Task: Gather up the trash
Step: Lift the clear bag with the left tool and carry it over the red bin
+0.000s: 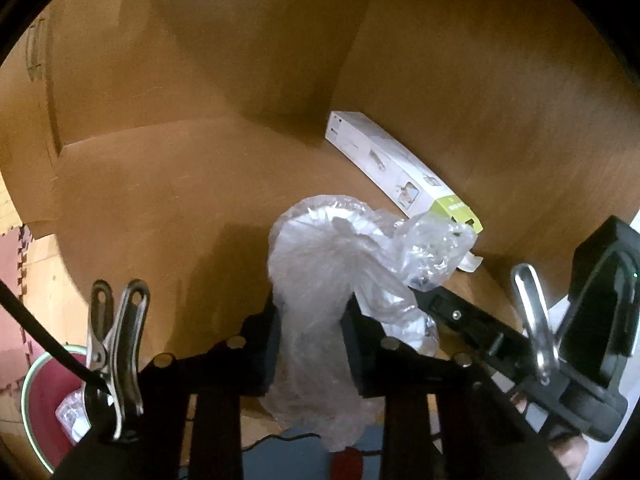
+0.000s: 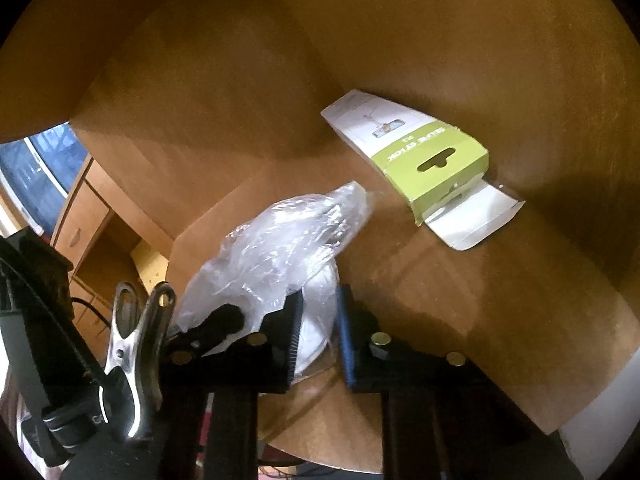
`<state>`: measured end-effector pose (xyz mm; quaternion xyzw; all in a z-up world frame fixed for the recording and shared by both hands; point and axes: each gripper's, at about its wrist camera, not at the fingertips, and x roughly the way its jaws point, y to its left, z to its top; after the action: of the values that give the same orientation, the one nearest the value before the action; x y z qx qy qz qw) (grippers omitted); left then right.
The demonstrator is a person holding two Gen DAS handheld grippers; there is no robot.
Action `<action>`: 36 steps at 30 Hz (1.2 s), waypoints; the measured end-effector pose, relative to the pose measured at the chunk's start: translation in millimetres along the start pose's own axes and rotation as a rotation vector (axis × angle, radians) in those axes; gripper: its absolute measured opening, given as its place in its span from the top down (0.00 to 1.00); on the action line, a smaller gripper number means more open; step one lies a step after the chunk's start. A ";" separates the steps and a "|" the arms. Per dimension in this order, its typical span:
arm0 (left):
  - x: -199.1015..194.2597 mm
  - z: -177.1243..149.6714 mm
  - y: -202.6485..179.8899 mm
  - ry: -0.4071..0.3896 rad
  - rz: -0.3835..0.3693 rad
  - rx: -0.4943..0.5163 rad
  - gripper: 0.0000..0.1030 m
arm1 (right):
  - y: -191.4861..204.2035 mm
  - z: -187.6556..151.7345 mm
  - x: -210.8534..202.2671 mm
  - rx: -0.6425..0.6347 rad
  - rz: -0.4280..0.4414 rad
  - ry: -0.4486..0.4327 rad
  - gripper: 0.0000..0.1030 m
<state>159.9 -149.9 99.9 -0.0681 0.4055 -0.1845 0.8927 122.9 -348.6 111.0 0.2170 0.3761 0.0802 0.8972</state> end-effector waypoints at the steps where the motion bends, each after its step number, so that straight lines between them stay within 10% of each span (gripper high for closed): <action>1: -2.5 -1.9 1.0 -0.003 0.004 0.001 0.73 | 0.9 -0.6 0.2 -0.003 0.007 0.005 0.85; 36: -148.9 -102.6 113.7 -0.038 0.249 -0.267 0.75 | 142.6 -94.2 34.5 -0.287 0.300 0.242 0.86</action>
<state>24.3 15.2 105.2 -0.1389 0.4146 -0.0157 0.8992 83.1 -179.6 94.4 0.1295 0.4292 0.2909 0.8452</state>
